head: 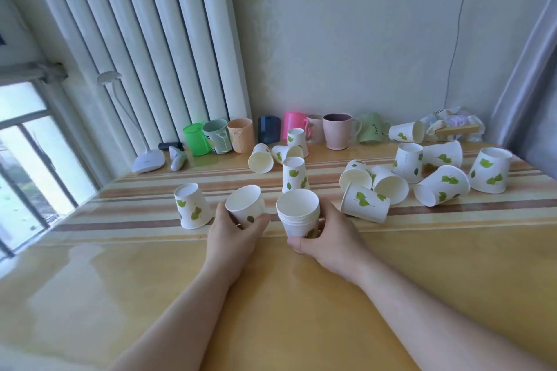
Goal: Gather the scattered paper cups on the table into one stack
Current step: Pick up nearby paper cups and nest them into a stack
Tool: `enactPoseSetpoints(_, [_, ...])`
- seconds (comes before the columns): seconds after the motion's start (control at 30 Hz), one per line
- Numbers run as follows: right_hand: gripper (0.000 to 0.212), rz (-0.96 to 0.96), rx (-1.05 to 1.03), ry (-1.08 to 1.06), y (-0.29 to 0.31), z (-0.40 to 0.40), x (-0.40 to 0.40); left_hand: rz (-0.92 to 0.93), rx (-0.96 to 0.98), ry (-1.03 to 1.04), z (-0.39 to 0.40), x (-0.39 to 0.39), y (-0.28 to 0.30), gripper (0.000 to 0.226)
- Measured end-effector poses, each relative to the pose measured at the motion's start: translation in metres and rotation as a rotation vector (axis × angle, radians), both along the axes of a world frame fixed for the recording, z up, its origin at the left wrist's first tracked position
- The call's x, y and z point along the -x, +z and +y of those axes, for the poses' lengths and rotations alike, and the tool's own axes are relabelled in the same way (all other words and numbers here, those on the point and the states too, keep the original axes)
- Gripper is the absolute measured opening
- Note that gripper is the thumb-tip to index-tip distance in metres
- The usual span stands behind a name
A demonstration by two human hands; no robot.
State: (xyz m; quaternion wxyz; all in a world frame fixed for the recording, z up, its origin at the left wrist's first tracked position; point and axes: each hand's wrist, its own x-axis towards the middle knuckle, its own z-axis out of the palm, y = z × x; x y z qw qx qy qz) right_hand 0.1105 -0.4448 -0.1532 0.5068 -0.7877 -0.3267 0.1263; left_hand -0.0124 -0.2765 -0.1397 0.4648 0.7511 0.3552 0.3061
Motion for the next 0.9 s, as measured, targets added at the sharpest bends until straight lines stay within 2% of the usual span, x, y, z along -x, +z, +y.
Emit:
enactPoseSetpoints(0.23, [0.075,0.010,-0.014,0.001,-0.005,-0.006,-0.004,-0.054,-0.038,-0.009,-0.006,-0.001,0.001,0.027])
enactPoseSetpoints(0.3, [0.069,0.016,-0.017,0.010,-0.004,-0.006,-0.004,-0.109,0.015,-0.036,-0.005,-0.004,0.009,0.033])
enactPoseSetpoints(0.4, [0.063,0.033,-0.024,0.013,-0.003,-0.006,-0.007,-0.308,0.124,-0.115,-0.006,-0.011,0.032,0.062])
enactPoseSetpoints(0.43, [0.062,0.032,-0.028,0.017,-0.003,-0.005,-0.009,-0.370,0.149,-0.159,-0.008,-0.013,0.040,0.064])
enactPoseSetpoints(0.5, [0.064,0.018,-0.029,0.029,-0.004,-0.005,-0.009,-0.439,0.190,-0.266,-0.014,-0.018,0.054,0.051])
enactPoseSetpoints(0.53, [0.066,0.007,-0.028,0.031,-0.005,-0.006,-0.009,-0.450,0.195,-0.307,-0.019,-0.021,0.059,0.048])
enactPoseSetpoints(0.73, [0.069,-0.014,-0.023,0.045,-0.004,-0.007,-0.008,-0.373,0.161,-0.349,-0.038,-0.028,0.054,0.083])
enactPoseSetpoints(0.9, [0.062,-0.021,-0.007,0.052,-0.002,-0.008,-0.006,-0.391,0.140,-0.377,-0.043,-0.027,0.045,0.084])
